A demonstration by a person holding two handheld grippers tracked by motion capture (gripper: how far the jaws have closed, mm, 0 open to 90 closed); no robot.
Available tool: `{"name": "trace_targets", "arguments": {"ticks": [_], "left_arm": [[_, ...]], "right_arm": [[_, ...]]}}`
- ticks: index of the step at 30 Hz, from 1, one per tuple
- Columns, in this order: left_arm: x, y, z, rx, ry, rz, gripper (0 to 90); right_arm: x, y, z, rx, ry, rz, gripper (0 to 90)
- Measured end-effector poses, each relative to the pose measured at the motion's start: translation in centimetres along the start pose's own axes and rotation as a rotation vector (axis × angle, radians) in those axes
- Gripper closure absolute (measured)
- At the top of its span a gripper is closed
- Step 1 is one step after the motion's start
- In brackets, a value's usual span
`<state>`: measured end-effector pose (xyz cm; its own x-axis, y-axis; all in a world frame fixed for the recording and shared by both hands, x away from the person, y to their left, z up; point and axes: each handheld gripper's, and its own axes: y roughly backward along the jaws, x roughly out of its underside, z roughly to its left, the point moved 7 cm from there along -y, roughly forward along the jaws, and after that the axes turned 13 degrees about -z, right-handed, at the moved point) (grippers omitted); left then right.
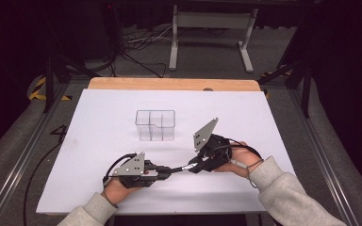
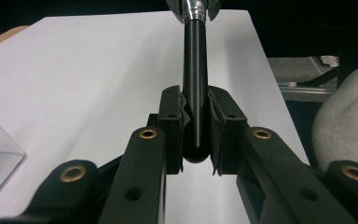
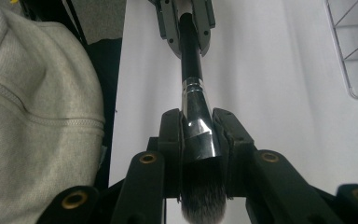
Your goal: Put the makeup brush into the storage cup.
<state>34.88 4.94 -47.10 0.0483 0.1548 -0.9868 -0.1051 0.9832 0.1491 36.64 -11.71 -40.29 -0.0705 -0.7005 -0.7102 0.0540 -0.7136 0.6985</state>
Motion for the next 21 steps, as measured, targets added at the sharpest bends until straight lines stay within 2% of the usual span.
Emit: {"name": "trace_targets", "arguments": {"ticks": [9, 15, 21], "left_arm": [[0.1, -0.1, 0.0, 0.001, 0.011, 0.0, 76.5], [0.0, -0.1, 0.0, 0.009, 0.023, 0.002, 76.1], [0.0, -0.3, 0.0, 0.006, 0.018, 0.004, 76.6]], "right_arm": [[-0.8, 0.2, 0.4, 0.037, 0.053, 0.043, 75.1], [-1.2, 0.3, 0.6, 0.038, 0.071, 0.058, 75.3], [-1.9, 0.6, 0.9, 0.049, 0.1, 0.087, 75.6]]}}
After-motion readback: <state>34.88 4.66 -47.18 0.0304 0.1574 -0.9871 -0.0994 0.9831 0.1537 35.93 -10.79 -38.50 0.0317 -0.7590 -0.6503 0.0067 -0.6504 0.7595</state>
